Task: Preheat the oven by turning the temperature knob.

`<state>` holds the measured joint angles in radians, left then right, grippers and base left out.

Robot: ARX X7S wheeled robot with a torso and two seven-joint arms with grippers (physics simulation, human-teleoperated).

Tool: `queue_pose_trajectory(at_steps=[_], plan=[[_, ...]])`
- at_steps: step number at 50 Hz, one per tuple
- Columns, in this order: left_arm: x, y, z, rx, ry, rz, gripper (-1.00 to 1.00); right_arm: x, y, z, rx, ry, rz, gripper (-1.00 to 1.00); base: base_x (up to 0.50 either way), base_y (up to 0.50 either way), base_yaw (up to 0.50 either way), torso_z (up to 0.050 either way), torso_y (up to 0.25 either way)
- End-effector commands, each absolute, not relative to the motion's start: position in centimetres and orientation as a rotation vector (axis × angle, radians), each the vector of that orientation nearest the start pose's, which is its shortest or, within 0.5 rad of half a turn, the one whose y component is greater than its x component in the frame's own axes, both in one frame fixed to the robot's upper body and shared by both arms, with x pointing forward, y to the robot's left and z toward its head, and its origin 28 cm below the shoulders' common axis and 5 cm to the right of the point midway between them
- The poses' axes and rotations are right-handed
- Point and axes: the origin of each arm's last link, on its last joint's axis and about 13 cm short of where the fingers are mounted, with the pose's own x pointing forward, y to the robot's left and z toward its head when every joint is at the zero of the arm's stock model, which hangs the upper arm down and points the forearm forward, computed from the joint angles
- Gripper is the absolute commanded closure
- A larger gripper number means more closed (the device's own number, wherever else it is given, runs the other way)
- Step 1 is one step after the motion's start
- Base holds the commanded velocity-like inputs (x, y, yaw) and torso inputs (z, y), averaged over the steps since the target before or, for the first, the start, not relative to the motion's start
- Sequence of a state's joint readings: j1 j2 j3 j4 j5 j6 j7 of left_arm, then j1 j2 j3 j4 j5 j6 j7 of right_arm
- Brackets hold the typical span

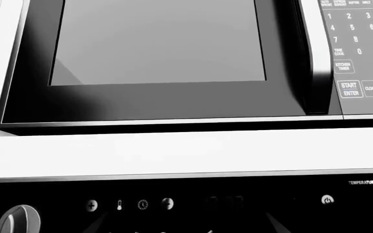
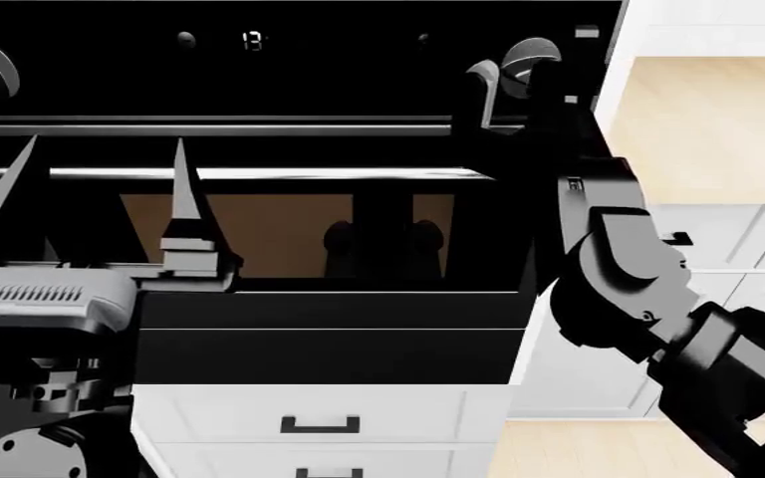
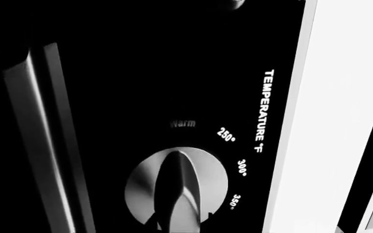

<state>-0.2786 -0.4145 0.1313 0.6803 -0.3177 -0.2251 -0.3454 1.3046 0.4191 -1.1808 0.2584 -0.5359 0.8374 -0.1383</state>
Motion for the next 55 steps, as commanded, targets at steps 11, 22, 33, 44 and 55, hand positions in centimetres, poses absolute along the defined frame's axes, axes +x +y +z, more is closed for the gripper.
queue_pose_trajectory(at_steps=[11, 22, 33, 44, 55], plan=[[21.9, 22.8, 19.3, 0.027, -0.652, -0.007, -1.0, 37.2, -12.3, 26.9, -1.575, -0.107, -0.172, 1.0, 0.0, 0.0, 0.0, 0.0, 0.0], [21.9, 22.8, 19.3, 0.026, -0.65, -0.007, -1.0, 37.3, -12.2, 26.8, -1.572, -0.105, -0.163, 1.0, 0.0, 0.0, 0.0, 0.0, 0.0], [22.0, 22.9, 19.3, 0.025, -0.65, -0.003, -1.0, 37.6, -11.9, 27.7, -1.588, -0.124, -0.173, 1.0, 0.0, 0.0, 0.0, 0.0, 0.0], [22.0, 22.8, 19.3, 0.025, -0.65, -0.003, -1.0, 37.3, -11.7, 28.4, -1.59, -0.139, -0.175, 1.0, 0.01, 0.0, 0.0, 0.0, 0.0], [22.2, 23.0, 19.4, 0.025, -0.652, -0.001, -1.0, 37.7, -11.6, 28.4, -1.59, -0.139, -0.173, 1.0, 0.0, 0.0, 0.0, 0.0, 0.0]])
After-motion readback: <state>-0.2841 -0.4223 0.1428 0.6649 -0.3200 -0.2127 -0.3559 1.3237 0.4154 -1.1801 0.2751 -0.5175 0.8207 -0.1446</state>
